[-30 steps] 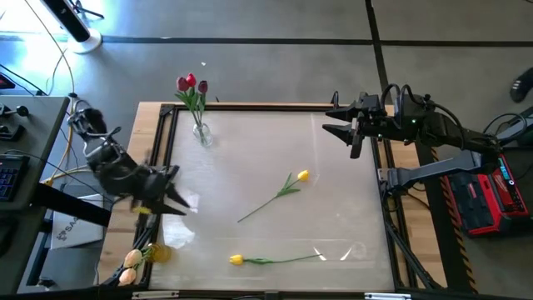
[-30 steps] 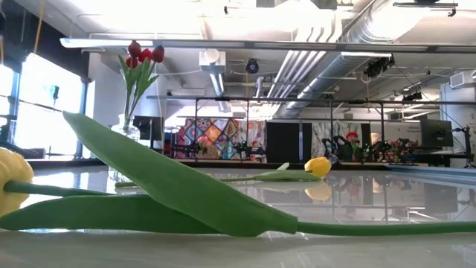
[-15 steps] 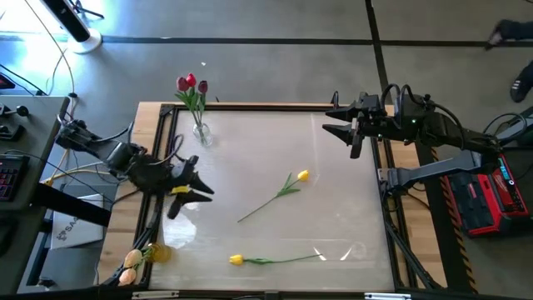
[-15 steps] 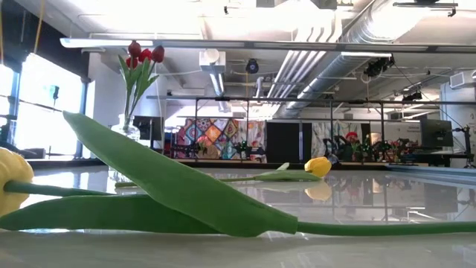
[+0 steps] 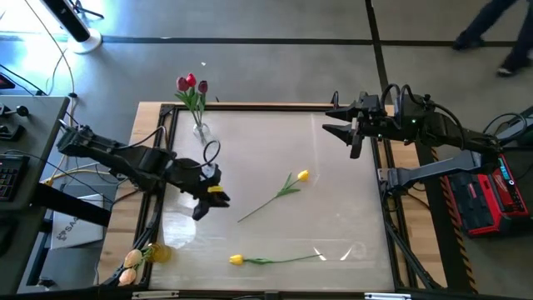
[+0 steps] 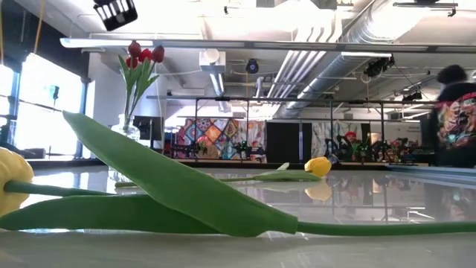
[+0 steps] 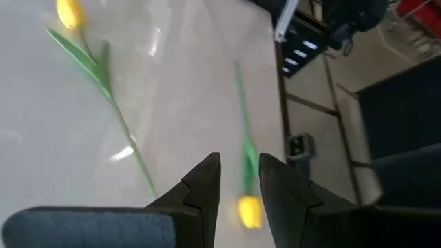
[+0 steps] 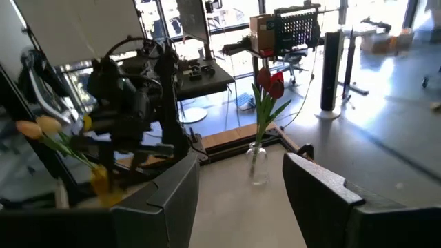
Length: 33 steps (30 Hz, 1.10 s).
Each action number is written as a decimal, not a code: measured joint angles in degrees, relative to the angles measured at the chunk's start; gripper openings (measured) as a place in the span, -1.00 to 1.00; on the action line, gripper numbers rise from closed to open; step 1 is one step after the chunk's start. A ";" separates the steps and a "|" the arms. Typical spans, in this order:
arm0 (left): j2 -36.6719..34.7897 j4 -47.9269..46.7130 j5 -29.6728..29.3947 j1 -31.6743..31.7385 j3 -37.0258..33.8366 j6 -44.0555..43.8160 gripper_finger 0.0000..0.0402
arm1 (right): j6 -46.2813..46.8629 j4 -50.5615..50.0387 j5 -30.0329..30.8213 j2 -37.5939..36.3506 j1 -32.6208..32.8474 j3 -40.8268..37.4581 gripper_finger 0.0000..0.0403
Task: Sort flowers into vase by color
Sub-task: Put the top yellow flower into the yellow vase
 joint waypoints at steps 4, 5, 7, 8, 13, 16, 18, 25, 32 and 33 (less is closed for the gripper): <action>-0.15 -0.14 0.34 -0.89 0.00 -4.27 -0.56 | -7.58 1.35 0.04 0.06 0.00 0.00 -0.01; -0.35 -0.16 -0.30 -1.04 0.00 -5.26 -0.56 | -7.80 1.97 0.03 0.16 0.00 0.00 -0.01; -0.98 -0.14 -1.46 -1.38 0.00 -7.38 -0.56 | -7.49 2.27 0.03 0.20 0.00 0.00 -0.01; -1.16 -0.08 -1.61 -1.55 0.00 -8.14 -0.56 | -7.45 2.17 0.03 0.22 0.00 0.00 -0.01; -2.27 -0.22 -1.69 -1.67 0.00 -9.21 -0.56 | -5.46 6.48 0.03 0.49 0.00 0.00 -0.01; -2.99 -1.28 -0.92 -1.67 0.00 -9.08 -0.56 | 3.16 12.38 -0.10 1.07 0.08 0.00 -0.01; -3.66 -4.12 1.09 -1.88 0.00 -8.22 -0.56 | 10.57 14.78 -0.78 1.54 0.17 0.00 -0.01; -5.89 -14.76 3.44 -2.79 -0.02 -8.11 -0.56 | 21.63 15.14 -3.29 10.09 1.45 0.04 -0.01; -6.53 -19.37 6.03 -2.81 -0.02 -4.83 -0.56 | 19.90 40.90 -7.08 27.41 9.71 -0.02 -0.01; -6.53 -20.02 6.05 -2.81 -0.02 -4.55 -0.56 | 18.80 46.45 -7.70 29.89 10.69 -0.02 -0.01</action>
